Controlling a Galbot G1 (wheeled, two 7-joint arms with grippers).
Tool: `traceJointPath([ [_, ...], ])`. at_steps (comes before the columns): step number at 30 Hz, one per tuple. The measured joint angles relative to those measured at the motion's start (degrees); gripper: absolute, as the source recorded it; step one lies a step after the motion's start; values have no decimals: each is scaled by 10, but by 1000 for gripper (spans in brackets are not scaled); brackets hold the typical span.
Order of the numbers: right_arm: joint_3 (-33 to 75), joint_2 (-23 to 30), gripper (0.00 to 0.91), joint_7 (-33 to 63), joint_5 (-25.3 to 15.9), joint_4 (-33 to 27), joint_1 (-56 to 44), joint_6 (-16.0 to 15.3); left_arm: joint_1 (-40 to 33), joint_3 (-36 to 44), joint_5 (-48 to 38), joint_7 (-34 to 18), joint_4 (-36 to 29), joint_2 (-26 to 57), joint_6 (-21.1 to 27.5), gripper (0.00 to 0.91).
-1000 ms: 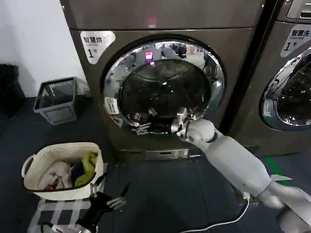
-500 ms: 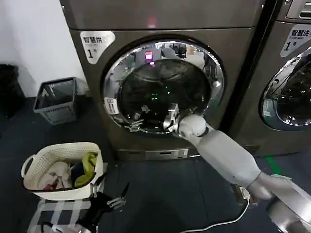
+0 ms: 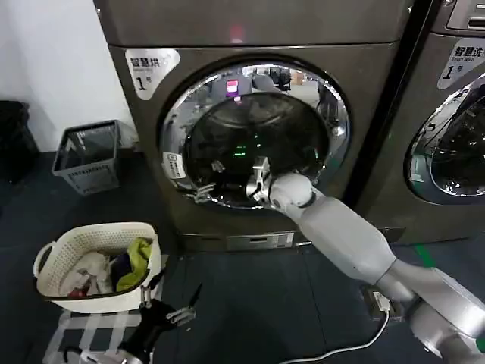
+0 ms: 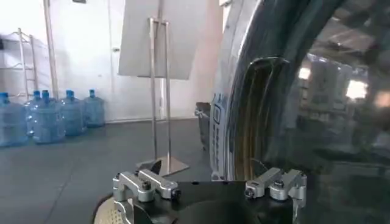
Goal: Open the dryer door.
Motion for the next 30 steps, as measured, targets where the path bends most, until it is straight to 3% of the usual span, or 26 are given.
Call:
traceJointPath([
  [15,-8,31,907,-11,0,-35,13,3,3,-4,-4,0,-7,2,0,907],
  [30,-16,31,907,-65,0,-44,18,-1,-15,-26,-41,-1,-9,17,14,907],
])
